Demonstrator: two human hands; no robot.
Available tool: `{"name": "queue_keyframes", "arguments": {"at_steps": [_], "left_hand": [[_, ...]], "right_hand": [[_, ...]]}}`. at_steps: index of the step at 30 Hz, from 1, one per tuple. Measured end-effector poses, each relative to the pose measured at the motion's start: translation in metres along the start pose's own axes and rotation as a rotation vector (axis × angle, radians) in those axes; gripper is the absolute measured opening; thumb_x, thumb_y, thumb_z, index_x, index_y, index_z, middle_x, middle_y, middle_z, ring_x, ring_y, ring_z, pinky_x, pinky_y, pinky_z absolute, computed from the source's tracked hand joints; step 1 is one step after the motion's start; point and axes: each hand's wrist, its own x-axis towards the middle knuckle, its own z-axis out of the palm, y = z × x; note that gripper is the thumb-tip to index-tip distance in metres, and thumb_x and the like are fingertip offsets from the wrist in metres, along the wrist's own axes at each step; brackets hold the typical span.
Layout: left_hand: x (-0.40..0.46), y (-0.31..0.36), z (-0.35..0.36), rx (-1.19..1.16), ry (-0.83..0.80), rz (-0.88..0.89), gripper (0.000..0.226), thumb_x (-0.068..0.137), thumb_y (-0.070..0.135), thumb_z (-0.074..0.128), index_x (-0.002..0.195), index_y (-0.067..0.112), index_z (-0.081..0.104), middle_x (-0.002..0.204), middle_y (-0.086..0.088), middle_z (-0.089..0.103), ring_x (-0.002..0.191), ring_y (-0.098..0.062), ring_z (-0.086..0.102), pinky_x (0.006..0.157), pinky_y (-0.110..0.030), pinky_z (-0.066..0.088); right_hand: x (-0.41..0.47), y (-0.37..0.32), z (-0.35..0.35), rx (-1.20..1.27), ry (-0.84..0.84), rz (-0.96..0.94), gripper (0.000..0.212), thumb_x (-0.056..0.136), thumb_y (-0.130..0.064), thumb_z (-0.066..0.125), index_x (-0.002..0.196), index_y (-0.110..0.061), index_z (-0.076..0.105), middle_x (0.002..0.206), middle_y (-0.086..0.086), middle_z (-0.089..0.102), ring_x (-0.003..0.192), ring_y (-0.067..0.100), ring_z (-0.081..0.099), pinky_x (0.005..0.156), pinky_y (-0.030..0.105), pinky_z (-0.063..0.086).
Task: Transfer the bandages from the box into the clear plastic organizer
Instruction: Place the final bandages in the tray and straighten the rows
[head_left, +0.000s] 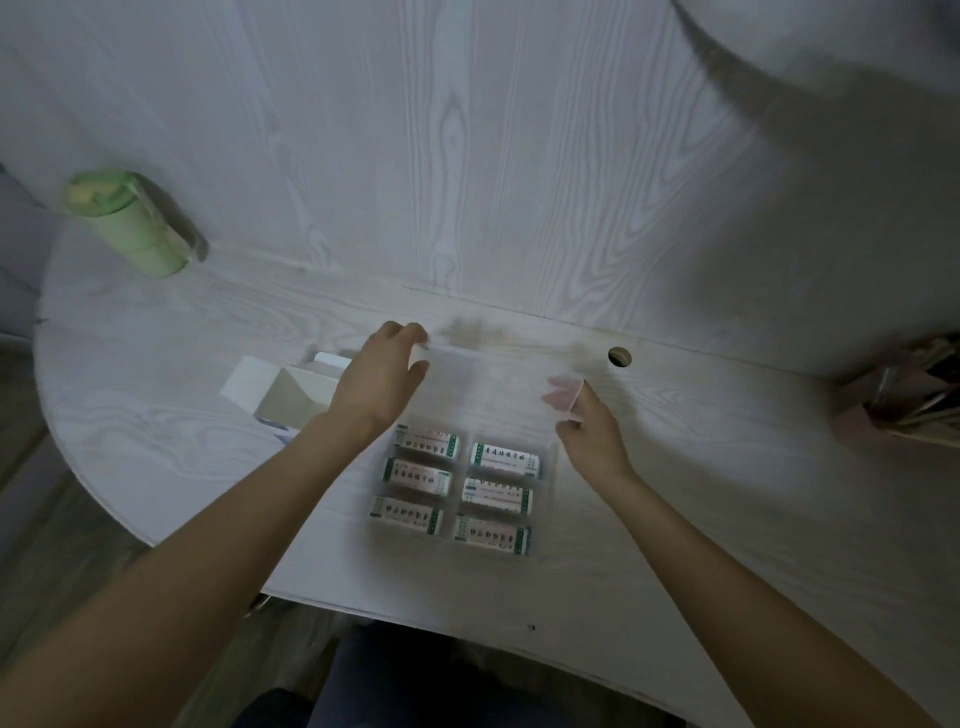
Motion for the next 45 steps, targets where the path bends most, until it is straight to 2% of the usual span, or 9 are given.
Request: {"name": "queue_keyframes", "arguments": {"at_steps": [2,5,10,20,25,33,37,42,45], "left_hand": [[-0.008,0.001,-0.004,0.013,0.001,0.034,0.023,0.094,0.016,0.054,0.114,0.007,0.056,0.116,-0.013,0.055,0.101,-0.029,0.054,0.083,-0.035,0.042],[-0.018,0.003,-0.01,0.135,-0.058,0.085,0.02,0.093,0.021,0.054,0.107,0.007,0.058,0.106,-0.01,0.059,0.101,-0.026,0.052,0.08,-0.035,0.042],[-0.031,0.004,-0.011,0.328,-0.203,0.26,0.023,0.094,0.023,0.05,0.114,0.013,0.055,0.117,-0.007,0.057,0.109,-0.024,0.052,0.082,-0.035,0.044],[-0.07,-0.007,0.023,0.409,-0.394,0.469,0.049,0.098,0.023,0.042,0.145,0.014,0.031,0.151,-0.007,0.031,0.134,-0.024,0.036,0.105,-0.036,0.036],[-0.085,-0.026,0.044,0.445,-0.381,0.42,0.06,0.097,0.04,0.043,0.149,0.022,0.021,0.158,-0.003,0.014,0.145,-0.021,0.013,0.115,-0.044,0.019],[-0.111,-0.049,0.075,0.507,-0.194,0.54,0.063,0.098,0.046,0.034,0.151,0.019,0.014,0.158,-0.004,0.013,0.146,-0.018,0.013,0.114,-0.037,0.02],[-0.119,-0.057,0.085,0.505,-0.115,0.553,0.061,0.098,0.048,0.033,0.151,0.022,0.016,0.158,-0.001,0.016,0.145,-0.016,0.015,0.113,-0.032,0.02],[-0.131,-0.056,0.087,0.535,-0.011,0.563,0.059,0.097,0.05,0.034,0.149,0.022,0.025,0.154,0.001,0.027,0.137,-0.02,0.033,0.096,-0.036,0.041],[-0.13,-0.058,0.089,0.52,-0.012,0.535,0.059,0.097,0.051,0.035,0.148,0.023,0.026,0.155,0.002,0.025,0.138,-0.02,0.032,0.097,-0.04,0.041]], "right_hand": [[-0.006,-0.013,-0.006,0.068,-0.011,-0.023,0.058,0.083,0.014,0.045,0.12,-0.03,0.051,0.109,-0.008,0.058,0.096,0.003,0.052,0.078,0.02,0.04],[-0.02,-0.025,-0.011,0.184,-0.082,-0.109,0.05,0.088,0.004,0.051,0.121,-0.034,0.053,0.12,-0.013,0.059,0.117,0.0,0.049,0.098,0.024,0.035],[-0.05,-0.02,-0.005,0.124,-0.119,-0.141,0.029,0.092,-0.041,0.052,0.121,-0.038,0.058,0.128,-0.02,0.056,0.125,-0.004,0.044,0.105,0.023,0.033],[-0.096,0.011,0.027,-0.274,0.064,-0.172,0.032,0.102,-0.028,0.039,0.12,-0.02,0.064,0.126,-0.004,0.06,0.117,0.01,0.052,0.097,0.017,0.031],[-0.098,0.026,0.041,-0.513,0.071,-0.303,0.038,0.104,-0.022,0.032,0.118,-0.007,0.064,0.12,0.01,0.062,0.11,0.023,0.053,0.084,0.017,0.029],[-0.101,0.053,0.061,-0.557,0.142,-0.431,0.043,0.103,-0.021,0.032,0.096,0.008,0.062,0.097,0.021,0.062,0.091,0.03,0.052,0.08,0.031,0.034],[-0.097,0.067,0.066,-0.647,0.175,-0.512,0.053,0.102,-0.035,0.025,0.072,-0.001,0.053,0.075,0.012,0.055,0.072,0.021,0.048,0.066,0.036,0.034],[-0.097,0.073,0.068,-0.705,0.192,-0.528,0.05,0.104,-0.031,0.029,0.077,0.001,0.057,0.082,0.012,0.057,0.083,0.023,0.05,0.071,0.035,0.034],[-0.098,0.074,0.073,-0.731,0.193,-0.51,0.045,0.103,-0.035,0.029,0.071,-0.014,0.052,0.082,0.004,0.053,0.081,0.018,0.049,0.067,0.031,0.031]]}}
